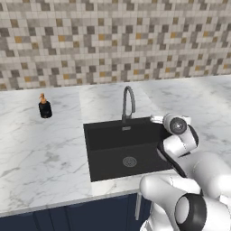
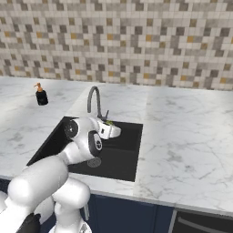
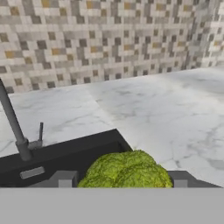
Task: Turn on the sink faucet. Then move the broccoli from the counter to the sink. Turn off the sink. Move the vegetable from the sink to the pot next to the stove. Finally move the pot to the front left burner.
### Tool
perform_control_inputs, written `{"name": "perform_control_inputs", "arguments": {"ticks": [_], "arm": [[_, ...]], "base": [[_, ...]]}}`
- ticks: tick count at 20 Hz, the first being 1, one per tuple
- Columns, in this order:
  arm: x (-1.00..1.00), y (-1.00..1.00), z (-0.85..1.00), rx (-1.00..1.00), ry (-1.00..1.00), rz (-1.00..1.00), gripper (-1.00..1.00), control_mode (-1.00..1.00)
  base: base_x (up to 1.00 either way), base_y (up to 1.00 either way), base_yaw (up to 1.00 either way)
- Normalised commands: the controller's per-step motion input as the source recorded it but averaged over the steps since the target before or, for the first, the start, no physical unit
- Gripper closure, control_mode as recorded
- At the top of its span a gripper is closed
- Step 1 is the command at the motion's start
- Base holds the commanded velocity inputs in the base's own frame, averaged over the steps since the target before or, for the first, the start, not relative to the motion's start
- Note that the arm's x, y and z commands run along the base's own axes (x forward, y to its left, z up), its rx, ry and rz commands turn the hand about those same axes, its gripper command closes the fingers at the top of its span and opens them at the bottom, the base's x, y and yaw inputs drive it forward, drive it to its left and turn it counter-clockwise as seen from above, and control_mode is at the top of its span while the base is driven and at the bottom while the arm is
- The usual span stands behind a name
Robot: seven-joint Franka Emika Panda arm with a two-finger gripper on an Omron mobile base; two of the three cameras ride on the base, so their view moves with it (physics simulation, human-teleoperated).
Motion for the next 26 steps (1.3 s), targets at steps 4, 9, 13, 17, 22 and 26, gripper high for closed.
{"name": "perform_control_inputs", "arguments": {"ticks": [4,9,13,17,22,26], "arm": [[0.00,-0.12,1.00,0.00,0.21,-0.03,1.00,-1.00],[-0.06,-0.13,0.71,0.00,0.25,-0.04,1.00,-1.00],[-0.44,0.00,0.08,0.00,0.23,-0.02,1.00,-1.00],[-0.59,0.01,-0.27,0.00,0.16,-0.05,1.00,-1.00],[-0.66,0.00,-0.33,0.00,0.07,-0.06,1.00,-1.00],[-0.46,0.00,-0.07,0.03,0.00,-0.07,1.00,-1.00]], "base": [[0.00,0.00,0.00],[0.00,0.00,0.00],[0.00,0.00,0.00],[0.00,0.00,0.00],[0.00,0.00,0.00],[0.00,0.00,0.00]]}}
